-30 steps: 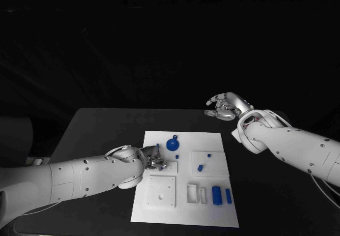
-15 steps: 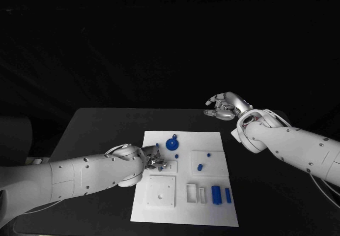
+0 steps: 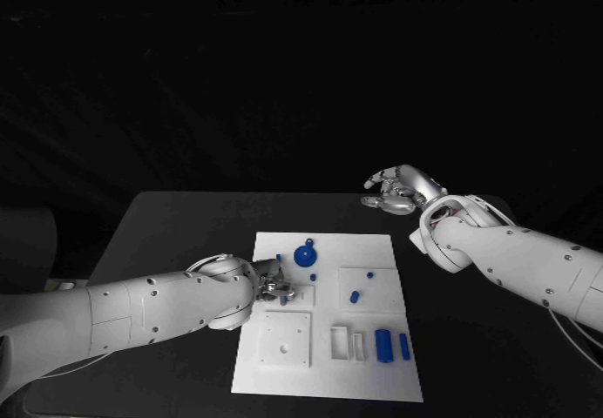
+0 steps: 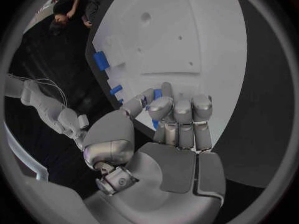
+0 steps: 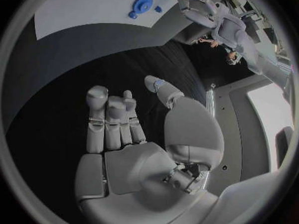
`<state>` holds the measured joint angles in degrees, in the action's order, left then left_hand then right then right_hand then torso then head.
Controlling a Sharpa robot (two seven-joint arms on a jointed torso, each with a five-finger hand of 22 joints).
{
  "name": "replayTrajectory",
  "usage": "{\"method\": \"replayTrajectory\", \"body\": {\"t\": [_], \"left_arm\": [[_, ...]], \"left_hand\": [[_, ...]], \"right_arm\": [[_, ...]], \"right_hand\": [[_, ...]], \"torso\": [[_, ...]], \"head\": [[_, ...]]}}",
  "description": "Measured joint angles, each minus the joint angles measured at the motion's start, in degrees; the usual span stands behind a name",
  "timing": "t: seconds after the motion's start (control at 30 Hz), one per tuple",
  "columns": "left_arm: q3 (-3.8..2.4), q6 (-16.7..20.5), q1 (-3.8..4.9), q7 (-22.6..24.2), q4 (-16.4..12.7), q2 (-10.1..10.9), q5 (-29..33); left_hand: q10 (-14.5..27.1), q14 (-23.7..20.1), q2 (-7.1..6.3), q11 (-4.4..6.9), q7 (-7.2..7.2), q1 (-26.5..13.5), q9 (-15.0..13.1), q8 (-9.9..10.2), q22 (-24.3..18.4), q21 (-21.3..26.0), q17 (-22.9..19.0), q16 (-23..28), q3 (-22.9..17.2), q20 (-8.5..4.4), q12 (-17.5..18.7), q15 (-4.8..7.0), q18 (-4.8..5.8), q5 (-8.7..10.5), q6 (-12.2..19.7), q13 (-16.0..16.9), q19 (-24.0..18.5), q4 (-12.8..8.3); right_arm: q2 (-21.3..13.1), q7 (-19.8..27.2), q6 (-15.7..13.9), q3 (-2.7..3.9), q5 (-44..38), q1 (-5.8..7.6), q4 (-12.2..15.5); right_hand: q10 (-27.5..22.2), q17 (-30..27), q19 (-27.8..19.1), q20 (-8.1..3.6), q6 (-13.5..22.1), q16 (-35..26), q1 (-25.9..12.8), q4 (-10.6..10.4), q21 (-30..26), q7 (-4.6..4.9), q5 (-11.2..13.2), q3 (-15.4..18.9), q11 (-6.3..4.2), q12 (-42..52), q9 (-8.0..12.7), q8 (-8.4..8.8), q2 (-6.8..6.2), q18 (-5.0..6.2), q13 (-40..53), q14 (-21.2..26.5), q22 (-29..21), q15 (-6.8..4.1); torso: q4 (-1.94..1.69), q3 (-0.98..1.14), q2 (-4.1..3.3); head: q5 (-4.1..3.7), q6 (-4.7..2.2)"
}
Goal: Assemble the parts on the task board
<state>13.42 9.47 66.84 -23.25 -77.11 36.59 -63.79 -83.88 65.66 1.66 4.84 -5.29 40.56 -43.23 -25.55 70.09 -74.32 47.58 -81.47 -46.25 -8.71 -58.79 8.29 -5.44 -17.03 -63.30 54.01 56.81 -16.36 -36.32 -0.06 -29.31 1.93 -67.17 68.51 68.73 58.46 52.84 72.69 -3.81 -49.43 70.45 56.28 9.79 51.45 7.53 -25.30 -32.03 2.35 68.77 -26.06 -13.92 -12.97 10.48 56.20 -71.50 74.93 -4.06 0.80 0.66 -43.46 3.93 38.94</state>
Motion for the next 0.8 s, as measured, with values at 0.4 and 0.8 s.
{"method": "replayTrajectory", "body": {"t": [0.4, 0.8], "left_arm": [[0.04, -1.96, 0.72, -0.28, 0.54, -0.36, 1.27], [0.02, -4.27, 1.31, -0.83, 2.19, -1.54, 2.42]], "left_hand": [[0.0, -0.01, 0.0, 0.0, 0.0, 0.01, -0.17, -0.16, -0.06, -0.22, 0.05, 0.0, 0.08, 0.0, 0.0, 0.01, -0.2, 0.0, 0.0, 0.0, 0.0, -0.08], [0.0, -0.09, -0.04, 0.0, 0.01, 0.04, -0.13, -0.24, -0.11, -0.22, 0.04, 0.0, -0.02, 0.01, 0.0, 0.1, -0.26, 0.21, -0.01, -0.05, 0.01, 0.01]], "right_arm": [[0.18, -0.04, 0.15, 0.0, 0.0, -0.03, -0.11], [0.41, -0.09, 0.32, 0.0, 0.0, -0.07, -0.25]], "right_hand": [[0.0, 0.0, 0.0, 0.02, 0.02, 0.0, 0.0, 0.0, 0.0, -0.01, 0.0, 0.0, 0.0, 0.0, 0.0, 0.0, 0.0, -0.01, -0.05, 0.0, -0.01, 0.0], [0.0, 0.0, -0.04, 0.0, -0.11, 0.0, 0.0, 0.0, 0.0, 0.12, 0.0, 0.0, 0.0, 0.0, -0.01, 0.0, 0.0, 0.0, -0.05, 0.0, -0.01, 0.0]], "torso": [[-0.03, -0.04, 0.01], [-0.03, -0.01, 0.0]], "head": [[-0.13, -0.19], [-0.09, -0.29]]}}
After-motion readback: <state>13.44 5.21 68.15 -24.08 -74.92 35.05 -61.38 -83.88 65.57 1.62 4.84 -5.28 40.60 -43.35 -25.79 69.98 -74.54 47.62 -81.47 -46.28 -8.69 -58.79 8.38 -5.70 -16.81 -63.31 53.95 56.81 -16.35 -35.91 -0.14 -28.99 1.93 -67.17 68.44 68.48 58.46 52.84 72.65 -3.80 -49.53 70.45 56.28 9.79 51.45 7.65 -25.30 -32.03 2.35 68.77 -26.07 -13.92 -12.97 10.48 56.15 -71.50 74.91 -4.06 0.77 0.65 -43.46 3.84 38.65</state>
